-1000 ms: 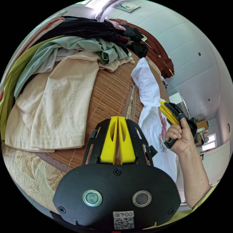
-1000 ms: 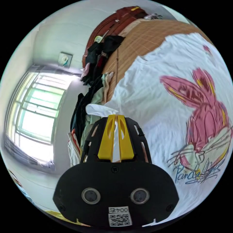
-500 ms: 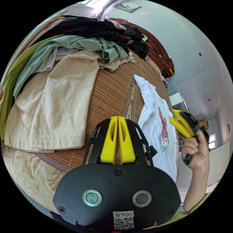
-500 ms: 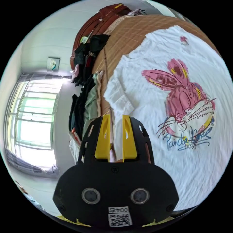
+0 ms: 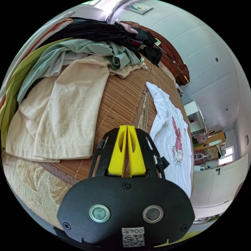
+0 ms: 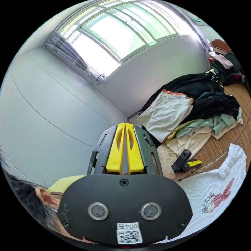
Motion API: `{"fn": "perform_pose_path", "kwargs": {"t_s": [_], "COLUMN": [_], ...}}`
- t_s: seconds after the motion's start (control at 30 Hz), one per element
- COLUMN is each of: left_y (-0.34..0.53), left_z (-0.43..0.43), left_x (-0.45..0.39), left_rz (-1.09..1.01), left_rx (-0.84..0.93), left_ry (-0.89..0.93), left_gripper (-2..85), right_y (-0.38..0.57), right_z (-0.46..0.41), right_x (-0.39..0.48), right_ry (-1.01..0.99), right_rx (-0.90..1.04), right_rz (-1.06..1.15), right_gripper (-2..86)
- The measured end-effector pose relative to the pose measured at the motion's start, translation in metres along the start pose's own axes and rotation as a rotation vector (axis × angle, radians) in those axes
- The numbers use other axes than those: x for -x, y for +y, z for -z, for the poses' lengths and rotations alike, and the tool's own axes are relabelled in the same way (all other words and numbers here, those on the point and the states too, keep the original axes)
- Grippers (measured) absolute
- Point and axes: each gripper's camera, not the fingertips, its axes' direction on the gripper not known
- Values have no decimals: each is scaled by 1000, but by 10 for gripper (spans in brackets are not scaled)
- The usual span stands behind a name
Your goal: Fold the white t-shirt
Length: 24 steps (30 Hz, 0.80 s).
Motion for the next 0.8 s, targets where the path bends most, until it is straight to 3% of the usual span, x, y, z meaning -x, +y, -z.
{"fn": "perform_pose_path", "kwargs": {"t_s": [0.1, 0.23, 0.43, 0.63, 0.8], "left_y": [2, 5, 12, 22, 33], "left_z": [1, 2, 4, 8, 13], "left_x": [-2, -5, -7, -16, -19], "left_rz": [-4, -6, -1, -15, -9], "left_rx": [-1, -1, -2, -5, -20], "left_ry": [-6, -7, 3, -2, 16], "left_gripper": [1, 1, 1, 0, 0], "right_y": [12, 25, 0, 12, 29], "right_z": [7, 10, 4, 20, 46], "right_x": [-4, -24, 7, -35, -89], "right_ry": [53, -30, -85, -58, 55], "right_rx": [8, 5, 18, -28, -86], "right_rz": [-24, -109, 4, -111, -84], "right_gripper": [-7, -7, -7, -7, -5]}}
